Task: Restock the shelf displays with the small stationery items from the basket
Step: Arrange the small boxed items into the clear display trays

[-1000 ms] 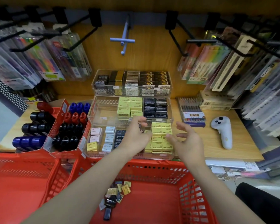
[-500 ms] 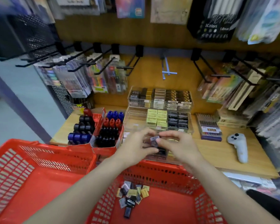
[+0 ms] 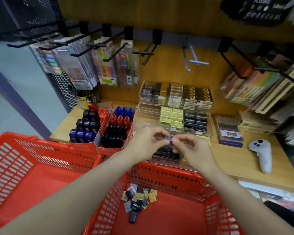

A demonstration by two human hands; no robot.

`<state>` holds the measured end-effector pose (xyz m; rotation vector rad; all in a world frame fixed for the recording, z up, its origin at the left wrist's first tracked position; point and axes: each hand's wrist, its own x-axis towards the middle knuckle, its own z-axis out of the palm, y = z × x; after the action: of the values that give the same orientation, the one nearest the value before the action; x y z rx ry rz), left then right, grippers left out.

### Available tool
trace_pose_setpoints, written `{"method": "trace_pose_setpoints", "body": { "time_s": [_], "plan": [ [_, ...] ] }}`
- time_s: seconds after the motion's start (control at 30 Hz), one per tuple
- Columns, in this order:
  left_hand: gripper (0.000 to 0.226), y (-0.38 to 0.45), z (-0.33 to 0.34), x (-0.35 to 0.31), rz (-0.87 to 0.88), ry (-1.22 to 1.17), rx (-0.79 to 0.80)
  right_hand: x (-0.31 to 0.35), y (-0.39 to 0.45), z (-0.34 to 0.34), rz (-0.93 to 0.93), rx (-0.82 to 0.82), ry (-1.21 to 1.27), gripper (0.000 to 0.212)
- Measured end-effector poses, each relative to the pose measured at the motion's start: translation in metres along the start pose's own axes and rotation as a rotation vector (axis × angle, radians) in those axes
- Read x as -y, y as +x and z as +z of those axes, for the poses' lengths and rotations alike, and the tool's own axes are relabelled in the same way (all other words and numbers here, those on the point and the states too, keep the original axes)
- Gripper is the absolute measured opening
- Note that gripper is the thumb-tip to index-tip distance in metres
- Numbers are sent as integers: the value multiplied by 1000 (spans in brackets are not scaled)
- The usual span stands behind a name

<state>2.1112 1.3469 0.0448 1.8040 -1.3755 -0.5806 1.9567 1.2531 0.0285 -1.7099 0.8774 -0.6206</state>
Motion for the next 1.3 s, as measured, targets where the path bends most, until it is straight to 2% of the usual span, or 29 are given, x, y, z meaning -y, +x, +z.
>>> {"method": "trace_pose_setpoints", "body": {
  "time_s": [0.1,0.17,0.2,0.33,0.5,0.6,0.73,0.8,0.87,1.0,1.17,1.3],
  "plan": [
    [8,10,9,5,-171,-219,31,-8,4,1,-23,-32,-64,8],
    [7,14,15,5,-291,-366,50,-11,9,-2,-43,-10,-121,16],
    [9,17,18,6,-300,-368,56,-11,11,-4,-31,-4,-130,20],
    [16,26,20,6,-143,-107,47,-14,20,-13,53,27,-130,24],
    [36,24,20,5,-206,-146,180,-22,20,-15,172,8,-35,27],
    [29,24,22,3,-175,14,126,-23,17,-14,156,24,-71,29],
    [28,21,26,8,-182,52,128,-17,15,-22,-43,97,-404,26],
    [33,18,29,12,-146,20,127,-13,16,-24,-120,155,-566,28],
    [42,15,29,19,-98,70,110,-12,17,-22,-189,130,-785,31],
    [44,3,22,41,-134,468,184,-13,18,-13,-103,38,-1091,35],
    [42,-2,25,50,-145,543,237,-22,17,10,29,50,-1327,36],
    [40,-1,30,59,-105,564,223,-28,21,17,82,5,-1377,34]
  ]
}}
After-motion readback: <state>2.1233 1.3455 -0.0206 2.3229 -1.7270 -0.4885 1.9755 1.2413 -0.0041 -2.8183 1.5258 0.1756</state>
